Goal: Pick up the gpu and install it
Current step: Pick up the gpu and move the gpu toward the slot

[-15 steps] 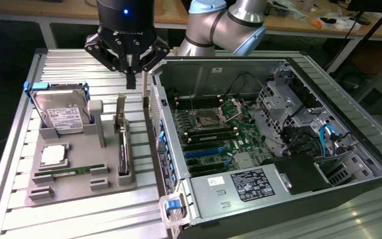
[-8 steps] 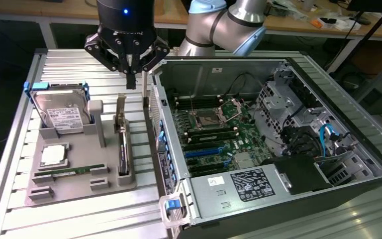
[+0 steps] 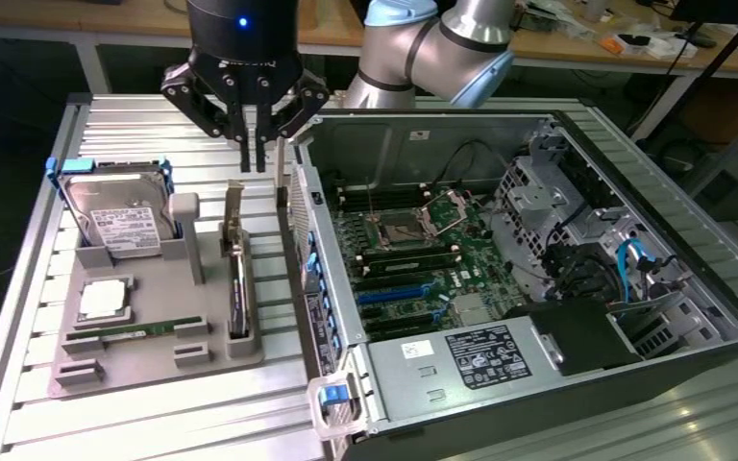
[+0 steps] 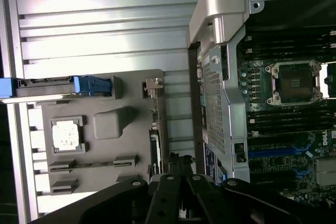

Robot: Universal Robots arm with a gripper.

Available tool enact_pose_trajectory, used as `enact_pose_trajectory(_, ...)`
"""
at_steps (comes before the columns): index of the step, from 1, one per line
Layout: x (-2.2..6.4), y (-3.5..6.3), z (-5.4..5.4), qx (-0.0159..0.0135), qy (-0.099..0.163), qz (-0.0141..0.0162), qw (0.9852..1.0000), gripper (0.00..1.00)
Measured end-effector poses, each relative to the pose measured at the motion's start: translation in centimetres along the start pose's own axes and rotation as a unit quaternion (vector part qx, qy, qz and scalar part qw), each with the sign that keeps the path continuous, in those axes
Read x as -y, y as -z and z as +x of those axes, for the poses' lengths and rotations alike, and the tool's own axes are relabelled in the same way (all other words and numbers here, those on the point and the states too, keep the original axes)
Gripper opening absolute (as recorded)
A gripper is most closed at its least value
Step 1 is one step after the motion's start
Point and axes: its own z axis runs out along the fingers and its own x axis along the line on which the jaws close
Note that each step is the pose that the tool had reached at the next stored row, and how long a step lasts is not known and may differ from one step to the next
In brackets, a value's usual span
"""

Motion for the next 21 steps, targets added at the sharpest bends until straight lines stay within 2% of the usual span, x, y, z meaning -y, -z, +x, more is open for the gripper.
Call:
enact_pose_trajectory(2,0.00,0.00,0.0,0.0000,0.000,0.0000,1.0000,0.30)
enact_pose_trajectory(3,0.00,0.00,0.0,0.0000,0.000,0.0000,1.0000,0.30)
enact_pose_trajectory(4,0.02,-0.01,0.3,0.0000,0.000,0.0000,1.0000,0.36)
enact_pose_trajectory(5,0.04,-0.02,0.5,0.0000,0.000,0.0002,1.0000,0.36)
enact_pose_trajectory(6,0.07,-0.06,0.9,0.0000,0.000,0.0003,1.0000,0.42)
enact_pose_trajectory(9,0.14,-0.31,1.6,0.0001,0.000,0.0003,1.0000,0.42)
enact_pose_trajectory(14,0.66,-1.11,1.7,0.0000,0.000,0.0006,1.0000,0.42)
enact_pose_trajectory(18,1.47,-1.81,1.8,0.0000,0.000,0.0006,1.0000,0.42)
enact_pose_trajectory(21,2.38,-2.33,1.9,0.0000,0.000,0.0007,1.0000,0.42)
